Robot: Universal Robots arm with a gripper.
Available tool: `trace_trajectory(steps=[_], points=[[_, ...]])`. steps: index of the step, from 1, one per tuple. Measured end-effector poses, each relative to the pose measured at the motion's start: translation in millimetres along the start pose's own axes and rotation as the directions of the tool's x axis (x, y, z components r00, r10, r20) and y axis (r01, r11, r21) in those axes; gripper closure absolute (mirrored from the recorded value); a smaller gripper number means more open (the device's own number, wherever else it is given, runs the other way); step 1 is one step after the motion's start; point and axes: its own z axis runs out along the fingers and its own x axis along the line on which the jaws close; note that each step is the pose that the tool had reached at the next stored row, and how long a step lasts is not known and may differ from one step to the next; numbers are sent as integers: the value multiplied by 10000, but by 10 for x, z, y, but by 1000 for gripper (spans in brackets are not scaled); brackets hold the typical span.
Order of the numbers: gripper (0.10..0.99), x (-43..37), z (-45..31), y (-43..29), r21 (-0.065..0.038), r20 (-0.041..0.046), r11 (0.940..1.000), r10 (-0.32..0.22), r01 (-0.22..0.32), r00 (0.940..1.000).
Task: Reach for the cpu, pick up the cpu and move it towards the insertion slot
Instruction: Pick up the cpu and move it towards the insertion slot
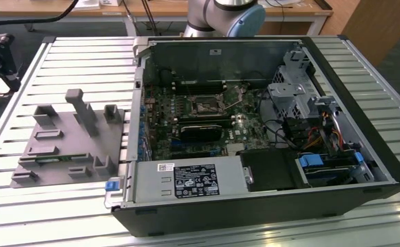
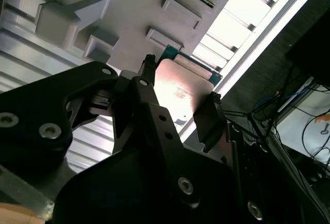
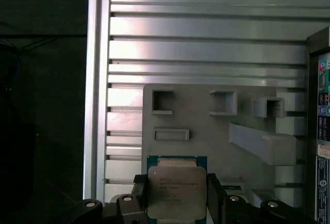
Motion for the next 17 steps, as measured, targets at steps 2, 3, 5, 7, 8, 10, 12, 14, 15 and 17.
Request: trace_trajectory(steps=[2,3,5,7,8,10,12,14,15,17], points=[[541,1,-40,2,2,1,10000,0,0,10000],[541,0,-63,3,4,1,10000,0,0,10000],[541,1,-103,5,9,0,10000,1,-1,10000],[541,1,-141,8,14,1,10000,1,-1,10000],[541,1,-162,9,17,1,10000,0,0,10000],[541,1,-202,14,24,0,10000,1,-1,10000],[541,1,-244,18,33,0,10000,1,-1,10000],[541,1,-283,22,39,0,10000,1,-1,10000],[541,1,-302,24,41,1,10000,0,0,10000],[541,2,-345,28,46,0,10000,1,-1,10000]])
